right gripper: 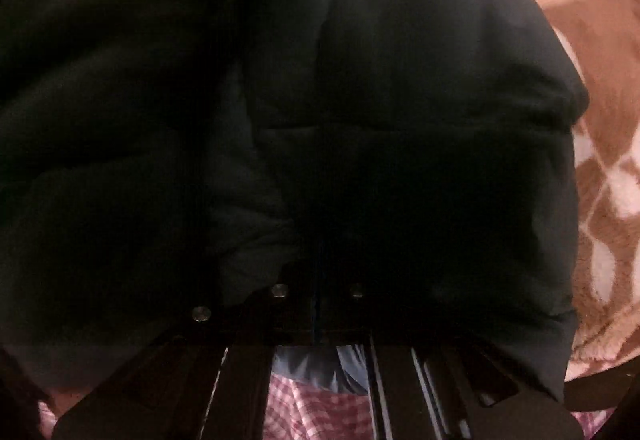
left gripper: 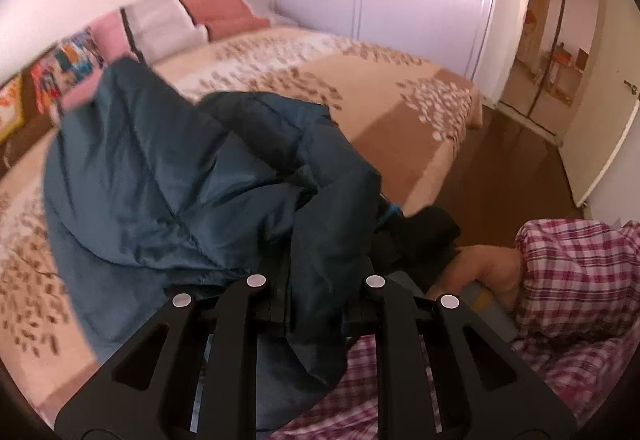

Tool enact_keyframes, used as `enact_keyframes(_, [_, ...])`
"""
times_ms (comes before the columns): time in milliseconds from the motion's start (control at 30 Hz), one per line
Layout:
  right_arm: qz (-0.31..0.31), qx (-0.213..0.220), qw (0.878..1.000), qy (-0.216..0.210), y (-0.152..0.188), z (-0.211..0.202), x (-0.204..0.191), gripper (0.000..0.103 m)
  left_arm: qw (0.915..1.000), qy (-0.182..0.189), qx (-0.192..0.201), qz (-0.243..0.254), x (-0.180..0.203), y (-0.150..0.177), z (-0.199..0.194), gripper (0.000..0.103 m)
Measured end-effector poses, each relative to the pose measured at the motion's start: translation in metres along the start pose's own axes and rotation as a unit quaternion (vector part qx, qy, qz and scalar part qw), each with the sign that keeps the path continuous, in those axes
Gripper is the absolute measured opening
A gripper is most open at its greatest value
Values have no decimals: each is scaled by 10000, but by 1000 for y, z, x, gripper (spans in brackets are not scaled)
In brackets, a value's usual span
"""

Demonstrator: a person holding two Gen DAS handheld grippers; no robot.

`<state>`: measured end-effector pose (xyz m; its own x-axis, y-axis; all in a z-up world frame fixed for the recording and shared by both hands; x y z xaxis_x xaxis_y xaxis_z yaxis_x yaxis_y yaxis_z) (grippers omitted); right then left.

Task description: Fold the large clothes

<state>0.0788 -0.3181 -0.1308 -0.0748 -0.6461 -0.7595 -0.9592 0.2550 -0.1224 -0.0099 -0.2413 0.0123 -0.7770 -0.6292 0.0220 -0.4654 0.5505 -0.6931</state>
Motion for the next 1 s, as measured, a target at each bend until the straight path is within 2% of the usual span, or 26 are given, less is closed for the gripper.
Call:
enact_keyframes(200, [470,-17,9970,-607,0,-12,22,0,9999,30,-160,-23,2,5,16,15])
enact_keyframes(333, [783,330,9916,-971,9,-54,43,0,9995,40,-297,100,10,11,28,16])
enact_keyframes(500, [1128,1002,9867,-602,29,-122,90,1,9983,74,-527,244,24,25,57,18])
enact_keyframes(600, [1238,1236,9842,-255,40,-145,105,2,9975,24,-609,347,30,33,69,21])
enact_keyframes(667, [1211,1357,9832,-174,42,-157,106,2,9970,-16,-655,405,32,35,75,22])
enact_keyframes(833, [736,1419,9871,-102,35,-160,60,2,9968,13,-755,263,30,38,80,25])
enact_keyframes(933, [291,1385,9899,-113,31,-165,24,2,9967,104,-790,184,31,37,77,33])
enact_keyframes(1000, [-52,1384,9903,-123,21,-163,-3,2,9964,268,-807,57,31,34,72,45])
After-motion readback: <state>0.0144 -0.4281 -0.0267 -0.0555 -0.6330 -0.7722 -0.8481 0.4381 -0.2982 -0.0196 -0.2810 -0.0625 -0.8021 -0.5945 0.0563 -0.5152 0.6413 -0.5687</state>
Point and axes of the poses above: each gripper's, at about its wrist camera, not at the fingertips, and z roughly the way its jaws point, x to its right, y to its underside, the point moved 6 cm from there along z, roughly the way its jaws point, and after that the axes turned 1 degree about -x, right-handed, at the moved point
